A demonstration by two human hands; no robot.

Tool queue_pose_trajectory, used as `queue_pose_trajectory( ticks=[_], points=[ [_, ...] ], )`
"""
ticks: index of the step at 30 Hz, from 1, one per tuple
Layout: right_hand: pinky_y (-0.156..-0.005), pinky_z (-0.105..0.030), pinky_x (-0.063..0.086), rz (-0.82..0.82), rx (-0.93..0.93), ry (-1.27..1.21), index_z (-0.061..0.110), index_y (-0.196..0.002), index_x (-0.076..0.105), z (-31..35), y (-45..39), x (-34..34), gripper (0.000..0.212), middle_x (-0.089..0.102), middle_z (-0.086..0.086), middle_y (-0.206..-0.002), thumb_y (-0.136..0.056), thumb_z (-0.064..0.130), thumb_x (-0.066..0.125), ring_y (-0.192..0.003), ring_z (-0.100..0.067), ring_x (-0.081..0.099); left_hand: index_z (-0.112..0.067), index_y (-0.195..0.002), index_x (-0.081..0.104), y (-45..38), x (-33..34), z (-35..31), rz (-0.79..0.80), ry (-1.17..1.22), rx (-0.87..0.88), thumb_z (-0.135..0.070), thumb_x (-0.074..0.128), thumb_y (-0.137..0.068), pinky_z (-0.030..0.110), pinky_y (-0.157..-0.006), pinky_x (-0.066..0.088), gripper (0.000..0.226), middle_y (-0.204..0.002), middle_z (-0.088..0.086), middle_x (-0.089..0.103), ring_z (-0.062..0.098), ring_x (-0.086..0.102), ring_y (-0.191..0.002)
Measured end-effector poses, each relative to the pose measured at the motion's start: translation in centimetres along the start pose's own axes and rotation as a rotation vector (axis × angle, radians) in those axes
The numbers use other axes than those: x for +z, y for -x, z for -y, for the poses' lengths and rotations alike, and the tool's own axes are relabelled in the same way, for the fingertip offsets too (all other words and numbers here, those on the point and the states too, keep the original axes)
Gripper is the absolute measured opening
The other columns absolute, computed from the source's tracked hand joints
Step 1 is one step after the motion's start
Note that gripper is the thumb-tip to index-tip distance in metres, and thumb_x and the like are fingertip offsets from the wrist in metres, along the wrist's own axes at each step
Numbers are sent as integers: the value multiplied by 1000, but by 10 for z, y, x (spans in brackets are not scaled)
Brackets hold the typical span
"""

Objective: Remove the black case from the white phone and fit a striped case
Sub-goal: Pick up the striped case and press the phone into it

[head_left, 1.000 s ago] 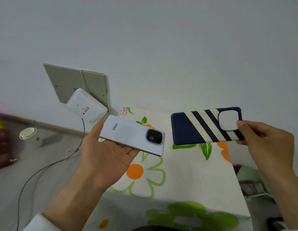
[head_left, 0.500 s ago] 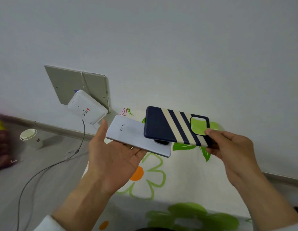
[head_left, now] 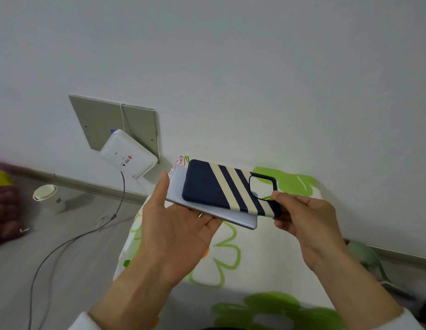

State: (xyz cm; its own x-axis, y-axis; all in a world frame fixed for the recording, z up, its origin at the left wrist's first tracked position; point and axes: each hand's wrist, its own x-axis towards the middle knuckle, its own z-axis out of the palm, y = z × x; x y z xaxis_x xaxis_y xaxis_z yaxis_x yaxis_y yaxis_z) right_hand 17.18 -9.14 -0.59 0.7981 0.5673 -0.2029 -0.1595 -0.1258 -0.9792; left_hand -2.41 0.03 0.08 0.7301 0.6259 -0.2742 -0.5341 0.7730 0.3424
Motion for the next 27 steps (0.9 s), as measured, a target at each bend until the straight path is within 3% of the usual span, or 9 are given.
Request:
queue_pose_trajectory(
  ticks=[5, 10, 15, 27],
  points=[
    [-48, -23, 52, 16, 29, 6, 7, -67, 77, -3, 3, 5, 14, 73, -5, -60, -77, 17, 80, -47, -13, 58, -6, -130, 66, 0, 5, 3, -14, -6, 26, -52, 72, -74, 51, -111, 43, 72, -130, 18, 70, 40, 65, -121],
    [-48, -24, 52, 30, 31, 9, 5, -69, 77, -6, 5, 8, 15, 71, -6, -58, -77, 18, 80, -46, -14, 59, -11, -131, 66, 1, 9, 6, -47, -71, 63, -52, 62, -84, 50, -98, 52, 62, -128, 15, 72, 37, 69, -116],
    [-48, -24, 52, 59, 45, 3, 5, -67, 78, -7, 8, 10, 19, 73, -10, -61, -75, 22, 82, -48, -16, 60, -10, -136, 61, 0, 9, 8, -37, -85, 93, -44, 60, -89, 52, -112, 42, 58, -132, 19, 69, 39, 64, -123],
    [-44, -23, 49, 68, 63, 15, 2, -79, 76, -6, 14, 15, 28, 72, -10, -61, -76, 29, 83, -46, -16, 59, -8, -134, 60, -4, 10, 11, -82, -136, 128, -36, 52, -100, 51, -112, 42, 44, -130, 20, 70, 37, 65, -123]
  ],
)
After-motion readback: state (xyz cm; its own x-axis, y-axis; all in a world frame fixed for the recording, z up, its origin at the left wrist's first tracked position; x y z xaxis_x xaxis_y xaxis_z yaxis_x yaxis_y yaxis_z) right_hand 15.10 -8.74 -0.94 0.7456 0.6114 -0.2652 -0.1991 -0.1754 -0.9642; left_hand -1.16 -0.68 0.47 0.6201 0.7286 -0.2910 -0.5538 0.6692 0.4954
